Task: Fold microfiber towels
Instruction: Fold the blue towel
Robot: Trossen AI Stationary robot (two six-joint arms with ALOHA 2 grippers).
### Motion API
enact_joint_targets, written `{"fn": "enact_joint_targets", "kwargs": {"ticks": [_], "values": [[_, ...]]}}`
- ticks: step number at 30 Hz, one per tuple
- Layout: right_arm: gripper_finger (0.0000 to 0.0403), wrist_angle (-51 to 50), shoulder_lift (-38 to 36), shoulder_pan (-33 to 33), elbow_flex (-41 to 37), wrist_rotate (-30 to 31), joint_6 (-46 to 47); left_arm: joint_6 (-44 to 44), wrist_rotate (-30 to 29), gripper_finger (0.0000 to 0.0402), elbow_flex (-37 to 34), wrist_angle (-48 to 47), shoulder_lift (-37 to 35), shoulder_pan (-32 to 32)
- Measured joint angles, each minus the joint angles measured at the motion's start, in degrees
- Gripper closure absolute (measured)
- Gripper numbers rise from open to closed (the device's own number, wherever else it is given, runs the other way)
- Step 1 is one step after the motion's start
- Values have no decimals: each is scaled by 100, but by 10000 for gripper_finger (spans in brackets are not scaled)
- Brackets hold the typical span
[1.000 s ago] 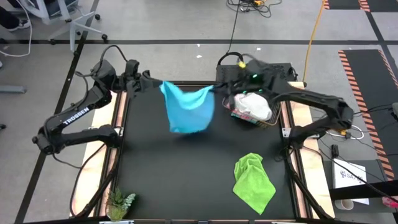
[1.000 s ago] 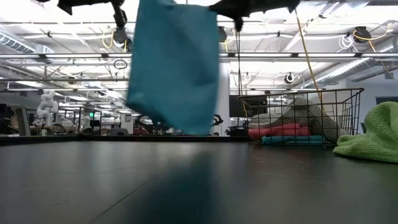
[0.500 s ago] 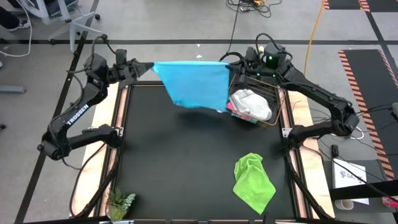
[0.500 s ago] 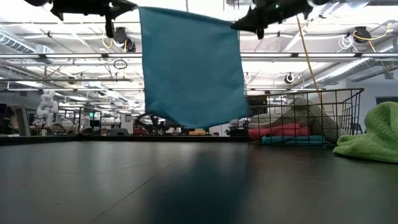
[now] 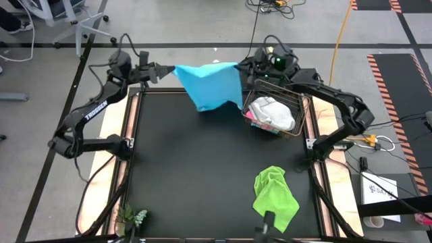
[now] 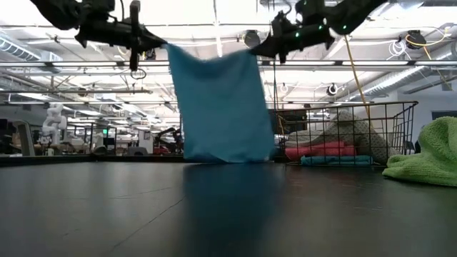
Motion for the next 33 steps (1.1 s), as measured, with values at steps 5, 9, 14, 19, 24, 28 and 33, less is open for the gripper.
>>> {"fn": "enact_joint_targets", "kwargs": {"ticks": [5,9,14,19,24,28,33], "values": [[403,-340,191,237,0,-179,191,13,512,399,0,-22,127,-2],[403,-721,103,564,0,-305,73,-144,858,398,0,-40,-43,-15],[403,-537,-45,710,0,4,-457,-239,886,399,0,281,-296,265],[403,1,-111,351,0,180,-273,-381,708,399,2,497,-345,734],[403,24,-107,34,0,156,-176,-381,682,400,2,738,-222,798],[403,165,-107,-149,0,165,-347,-244,622,400,2,1097,-91,840],[403,512,-107,-316,0,164,-345,-157,524,400,2,1277,181,926]]}}
